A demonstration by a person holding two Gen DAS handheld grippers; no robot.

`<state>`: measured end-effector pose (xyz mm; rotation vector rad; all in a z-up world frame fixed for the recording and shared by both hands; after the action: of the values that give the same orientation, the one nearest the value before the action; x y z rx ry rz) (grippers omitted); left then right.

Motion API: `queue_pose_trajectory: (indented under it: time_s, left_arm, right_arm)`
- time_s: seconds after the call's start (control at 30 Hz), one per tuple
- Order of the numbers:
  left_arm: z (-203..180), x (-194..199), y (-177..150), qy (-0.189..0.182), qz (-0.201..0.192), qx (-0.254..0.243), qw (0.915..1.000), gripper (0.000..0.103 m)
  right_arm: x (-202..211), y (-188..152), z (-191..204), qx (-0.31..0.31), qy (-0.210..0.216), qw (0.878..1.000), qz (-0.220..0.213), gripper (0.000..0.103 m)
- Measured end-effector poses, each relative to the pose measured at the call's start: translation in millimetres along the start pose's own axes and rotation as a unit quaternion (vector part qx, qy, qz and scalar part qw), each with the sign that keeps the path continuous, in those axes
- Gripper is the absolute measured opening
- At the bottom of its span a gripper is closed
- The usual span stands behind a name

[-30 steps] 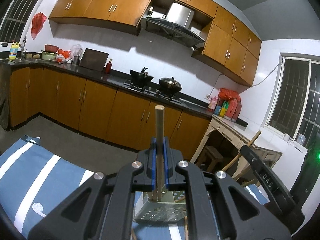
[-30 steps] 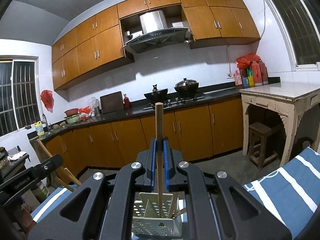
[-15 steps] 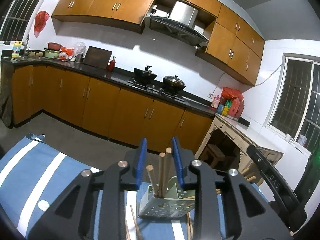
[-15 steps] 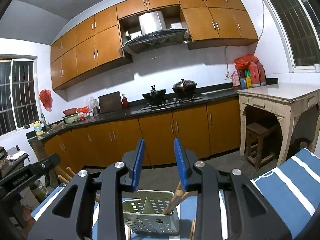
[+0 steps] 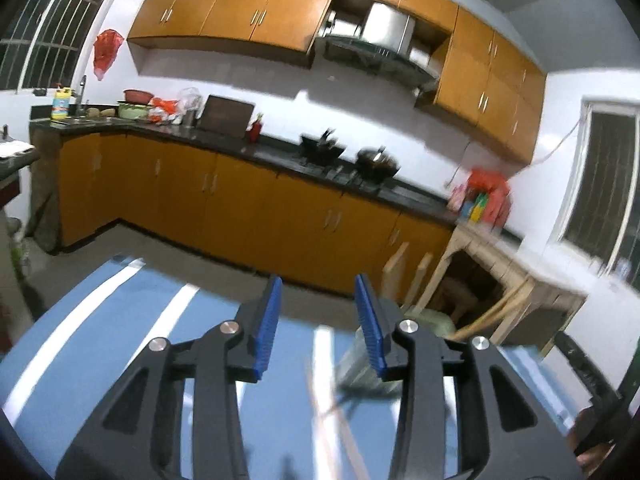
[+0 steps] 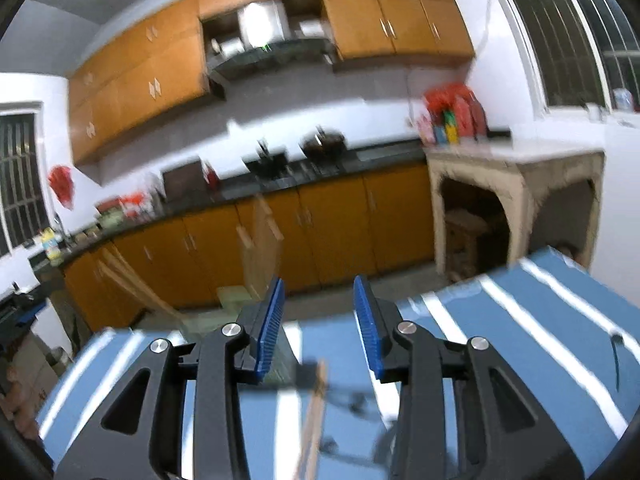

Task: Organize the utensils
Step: 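Grasp another chopstick with the right tool while the left tool grasps one too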

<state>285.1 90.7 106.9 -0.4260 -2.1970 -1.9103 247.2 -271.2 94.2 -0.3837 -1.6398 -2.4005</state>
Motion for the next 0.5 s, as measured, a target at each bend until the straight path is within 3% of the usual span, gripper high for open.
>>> queue_pose_trajectory:
  time_s: [0.17, 0.3, 0.5]
  left_arm:
    - [8.1, -19.8, -57.7, 0.017, 0.089, -0.025, 0.9956, 0.042]
    - [13.9, -44.9, -105.1, 0.015, 0.182, -0.024, 0.9829, 0.042]
    - [12.0, -59.1, -132.9, 0.004, 0.229, -0.02, 0.9733, 0.042]
  right_arm:
    - [-30.8, -61.0, -27.0, -0.01, -0.038, 0.992, 0.119, 0.038]
    - [-51.4, -107.6, -26.1, -0.014, -0.019, 0.977, 0.21, 0.031]
    - [-66.6, -136.5, -6.8, 0.015, -0.009, 0.966, 0.26, 0.026]
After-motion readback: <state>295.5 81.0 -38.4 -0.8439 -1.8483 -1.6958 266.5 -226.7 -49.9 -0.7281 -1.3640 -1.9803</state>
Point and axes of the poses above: each gripper's, at about its wrist camera, not at the fingertips, and x roughly against the way its jaws point, z to its left, y to its top, the point moved 1 cm from there along -x, roughly the way its jaws point, and after that the axes turned 8 degrees about -x, right-handed, at the moved point
